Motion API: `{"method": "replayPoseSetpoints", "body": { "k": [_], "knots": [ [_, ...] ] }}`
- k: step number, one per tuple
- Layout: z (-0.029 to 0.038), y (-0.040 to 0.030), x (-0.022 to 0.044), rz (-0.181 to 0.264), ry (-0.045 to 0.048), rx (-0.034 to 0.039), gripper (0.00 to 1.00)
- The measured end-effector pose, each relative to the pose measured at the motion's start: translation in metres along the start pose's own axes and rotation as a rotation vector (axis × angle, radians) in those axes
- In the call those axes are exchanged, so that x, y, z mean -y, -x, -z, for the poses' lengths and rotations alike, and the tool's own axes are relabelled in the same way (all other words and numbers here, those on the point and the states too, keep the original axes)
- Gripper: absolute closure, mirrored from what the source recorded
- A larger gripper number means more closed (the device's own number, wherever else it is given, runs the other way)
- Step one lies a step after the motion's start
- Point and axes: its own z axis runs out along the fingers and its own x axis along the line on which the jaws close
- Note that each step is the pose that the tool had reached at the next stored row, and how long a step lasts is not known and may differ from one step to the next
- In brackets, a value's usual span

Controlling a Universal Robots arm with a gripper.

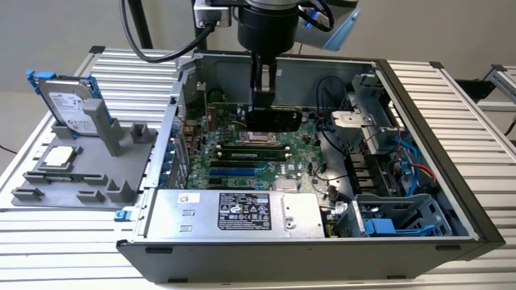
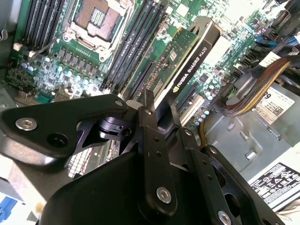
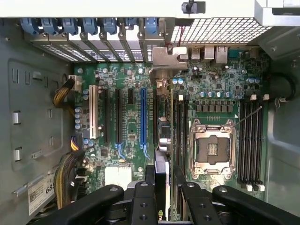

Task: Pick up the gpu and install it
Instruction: 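Insert the gpu into the slot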

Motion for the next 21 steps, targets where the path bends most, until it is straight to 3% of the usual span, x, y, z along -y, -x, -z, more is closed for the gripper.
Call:
{"method": "replayPoseSetpoints", "body": {
  "k": [21],
  "knots": [
    [-0.0082,0.0001,0.0000,0.000,-0.0001,0.0001,1.00]
  ]
}}
